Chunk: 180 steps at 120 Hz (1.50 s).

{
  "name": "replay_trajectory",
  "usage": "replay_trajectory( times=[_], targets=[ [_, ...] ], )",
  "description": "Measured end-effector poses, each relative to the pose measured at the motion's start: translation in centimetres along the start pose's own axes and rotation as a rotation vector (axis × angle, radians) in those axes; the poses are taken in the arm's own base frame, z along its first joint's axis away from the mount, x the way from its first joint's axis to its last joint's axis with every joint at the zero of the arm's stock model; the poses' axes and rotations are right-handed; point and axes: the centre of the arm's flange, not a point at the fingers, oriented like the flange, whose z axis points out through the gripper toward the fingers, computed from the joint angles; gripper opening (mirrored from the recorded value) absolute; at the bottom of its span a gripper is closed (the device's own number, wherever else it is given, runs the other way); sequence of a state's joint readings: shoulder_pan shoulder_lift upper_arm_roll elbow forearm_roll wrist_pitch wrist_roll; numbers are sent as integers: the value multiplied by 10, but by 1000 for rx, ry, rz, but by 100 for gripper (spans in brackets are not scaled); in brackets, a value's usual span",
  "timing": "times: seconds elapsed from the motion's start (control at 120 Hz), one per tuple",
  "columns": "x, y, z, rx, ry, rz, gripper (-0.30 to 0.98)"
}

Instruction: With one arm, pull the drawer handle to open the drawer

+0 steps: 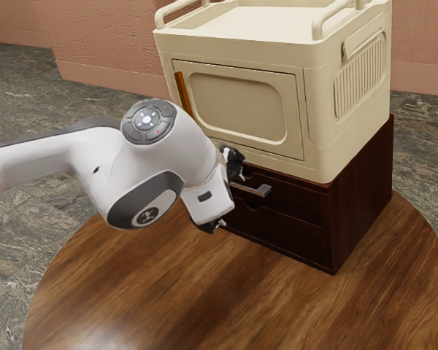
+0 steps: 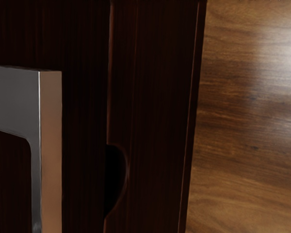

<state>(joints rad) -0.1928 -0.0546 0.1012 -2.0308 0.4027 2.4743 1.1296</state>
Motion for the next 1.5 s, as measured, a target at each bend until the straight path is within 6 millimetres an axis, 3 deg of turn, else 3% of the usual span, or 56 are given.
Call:
replay_trajectory(
  times=[0.25,0.658,0.733,0.883,0.942,1.017,1.108,1.208,1.5],
  targets=[
    [-1,2,9,36,13,21,71],
    [-2,19,17,34,34,44,89],
    [-4,21,17,30,25,56,79],
    [-13,22,21,22,5,65,78],
    [-18,26,17,22,4,63,69],
    [-30,32,12,20,-5,52,67],
    [-32,37,0,11,-3,47,56],
    [-32,42,-9,-12,-5,43,52],
    [-31,69,-24,-60,11,38,61]
  ],
)
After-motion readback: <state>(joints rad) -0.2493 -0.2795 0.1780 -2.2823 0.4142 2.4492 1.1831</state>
